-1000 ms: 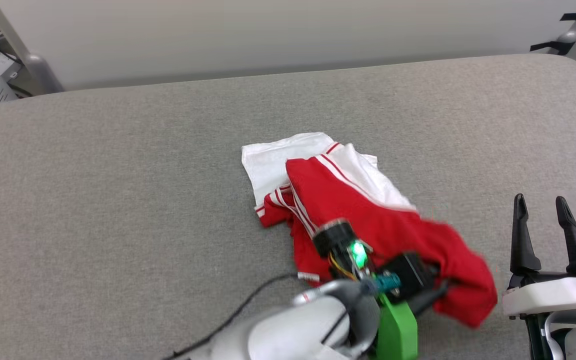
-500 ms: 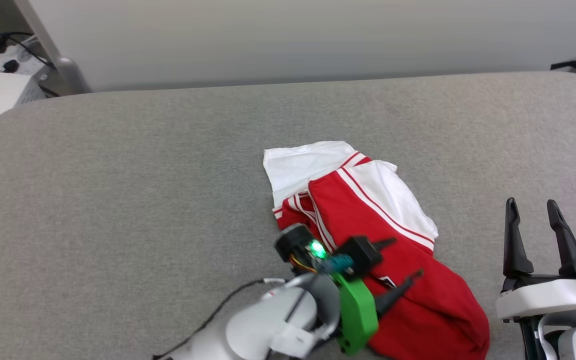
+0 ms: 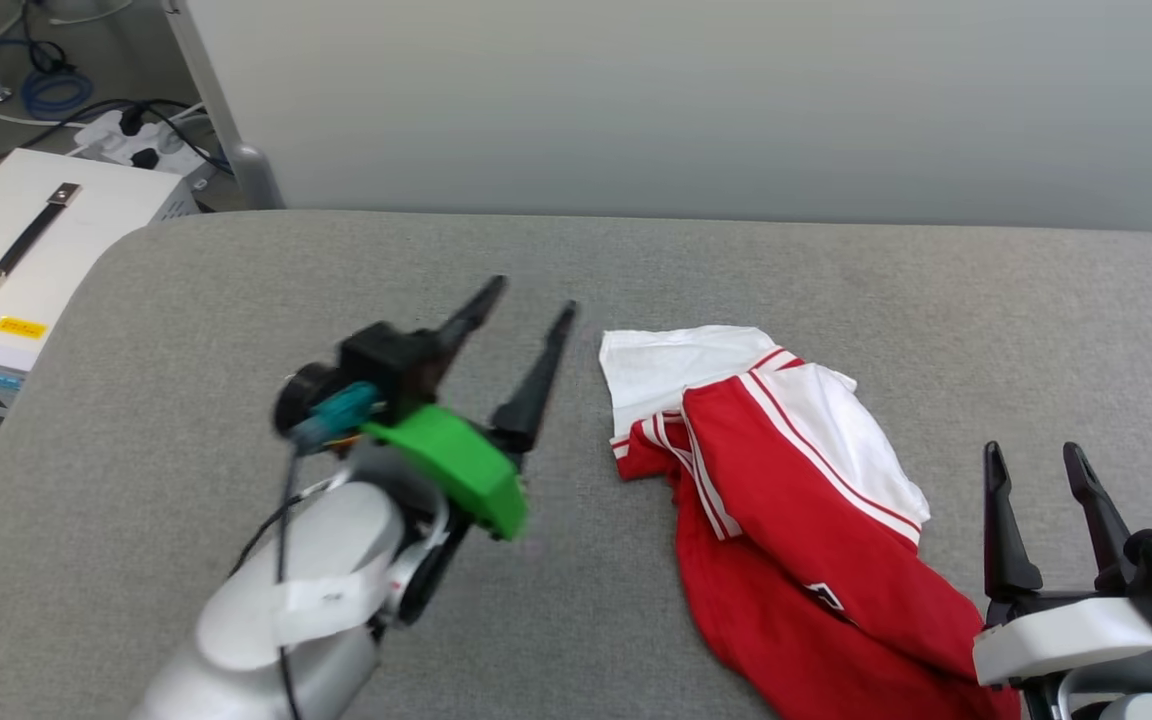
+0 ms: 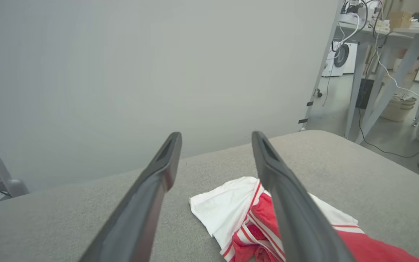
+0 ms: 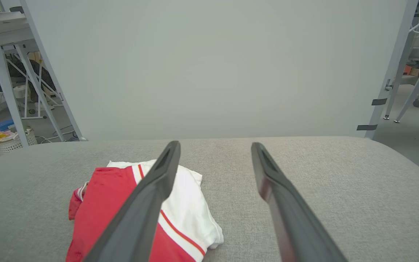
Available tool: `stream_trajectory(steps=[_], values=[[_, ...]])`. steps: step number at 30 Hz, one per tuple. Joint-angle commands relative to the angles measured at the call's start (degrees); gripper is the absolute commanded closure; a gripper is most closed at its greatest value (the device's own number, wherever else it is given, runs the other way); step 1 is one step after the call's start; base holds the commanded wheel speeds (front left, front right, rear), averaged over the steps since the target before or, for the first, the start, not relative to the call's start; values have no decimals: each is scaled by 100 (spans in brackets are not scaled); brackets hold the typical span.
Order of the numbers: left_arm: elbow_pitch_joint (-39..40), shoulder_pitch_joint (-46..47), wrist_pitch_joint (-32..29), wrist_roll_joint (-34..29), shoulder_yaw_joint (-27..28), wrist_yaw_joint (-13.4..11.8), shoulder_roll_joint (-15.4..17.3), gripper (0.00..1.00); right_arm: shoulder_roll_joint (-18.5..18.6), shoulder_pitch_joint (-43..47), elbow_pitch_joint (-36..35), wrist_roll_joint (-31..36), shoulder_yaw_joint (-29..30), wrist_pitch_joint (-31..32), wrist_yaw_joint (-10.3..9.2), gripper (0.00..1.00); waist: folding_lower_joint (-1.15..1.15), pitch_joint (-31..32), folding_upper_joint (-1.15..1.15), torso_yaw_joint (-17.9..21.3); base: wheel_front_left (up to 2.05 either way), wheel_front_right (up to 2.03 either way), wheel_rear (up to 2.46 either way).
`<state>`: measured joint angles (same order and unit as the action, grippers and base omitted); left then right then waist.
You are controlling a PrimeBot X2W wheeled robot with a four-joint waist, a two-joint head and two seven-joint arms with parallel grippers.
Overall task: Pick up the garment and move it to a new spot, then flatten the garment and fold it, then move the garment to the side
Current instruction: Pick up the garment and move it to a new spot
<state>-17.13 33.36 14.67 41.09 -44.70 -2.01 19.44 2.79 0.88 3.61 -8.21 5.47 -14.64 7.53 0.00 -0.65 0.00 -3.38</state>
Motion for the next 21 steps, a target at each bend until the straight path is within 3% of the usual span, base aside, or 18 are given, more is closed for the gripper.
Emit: stream_trajectory(steps=[1,4,8,21], values=[[230,-392,30,-99,302,-106,113,0,9,96,6,29,-25,-36,-4,0,0,81,0,-87,0,0,0],[667,-1025,31,-265,920,-214,209,0,9,124,-5,0,-47,-36,-4,0,0,111,0,-116,0,0,0],[988,-1805,31,-553,1562,-219,98,0,9,174,-23,-35,-66,-36,-4,0,0,157,0,-136,0,0,0],[1277,-2958,32,-1570,2668,278,-693,0,9,307,9,-17,-135,-36,-4,0,0,197,0,-90,0,0,0]])
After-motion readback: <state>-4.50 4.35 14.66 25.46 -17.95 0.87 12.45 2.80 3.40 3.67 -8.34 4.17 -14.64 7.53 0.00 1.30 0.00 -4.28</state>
